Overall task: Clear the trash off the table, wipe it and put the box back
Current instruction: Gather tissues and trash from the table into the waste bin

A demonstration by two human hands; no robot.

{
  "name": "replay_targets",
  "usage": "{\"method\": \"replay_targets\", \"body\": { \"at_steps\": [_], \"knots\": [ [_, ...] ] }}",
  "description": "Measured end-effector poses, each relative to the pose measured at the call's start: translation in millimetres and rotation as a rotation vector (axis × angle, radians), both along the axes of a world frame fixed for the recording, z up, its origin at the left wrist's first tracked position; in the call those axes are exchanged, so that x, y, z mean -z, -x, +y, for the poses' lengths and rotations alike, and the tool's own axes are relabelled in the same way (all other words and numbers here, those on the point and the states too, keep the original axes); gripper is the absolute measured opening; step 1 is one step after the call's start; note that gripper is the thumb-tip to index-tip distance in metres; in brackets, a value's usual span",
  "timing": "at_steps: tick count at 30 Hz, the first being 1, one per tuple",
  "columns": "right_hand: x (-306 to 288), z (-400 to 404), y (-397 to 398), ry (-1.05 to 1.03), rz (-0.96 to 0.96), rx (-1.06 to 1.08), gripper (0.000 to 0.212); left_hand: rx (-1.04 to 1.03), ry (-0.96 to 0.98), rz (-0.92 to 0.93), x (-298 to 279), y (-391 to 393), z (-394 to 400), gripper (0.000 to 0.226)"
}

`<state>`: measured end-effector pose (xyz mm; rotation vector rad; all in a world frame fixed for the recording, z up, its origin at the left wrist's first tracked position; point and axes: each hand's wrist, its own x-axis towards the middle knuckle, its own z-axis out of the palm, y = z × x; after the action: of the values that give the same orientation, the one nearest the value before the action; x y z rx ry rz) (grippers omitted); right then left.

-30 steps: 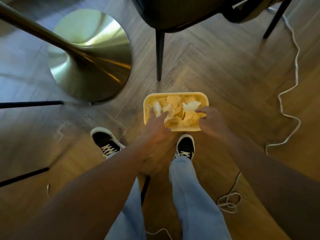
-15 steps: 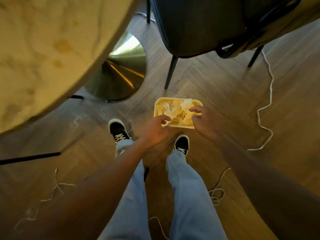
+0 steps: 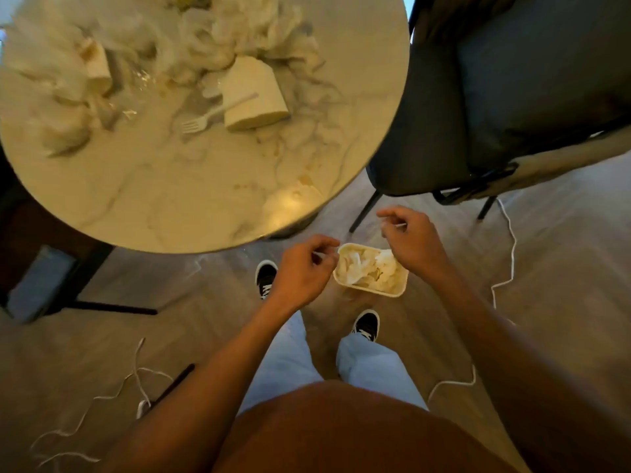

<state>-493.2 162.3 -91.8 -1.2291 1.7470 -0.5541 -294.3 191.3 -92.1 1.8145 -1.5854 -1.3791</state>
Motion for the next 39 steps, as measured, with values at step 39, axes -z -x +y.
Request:
{"method": "replay_targets", "body": {
  "at_steps": [39],
  "knots": [
    [-113.6, -177.1, -268.2, -0.006, -0.382, 0.23, 0.028, -0.036, -0.028, 0.421, -91.2, -229.7, -203.9, 0.042]
  ]
}}
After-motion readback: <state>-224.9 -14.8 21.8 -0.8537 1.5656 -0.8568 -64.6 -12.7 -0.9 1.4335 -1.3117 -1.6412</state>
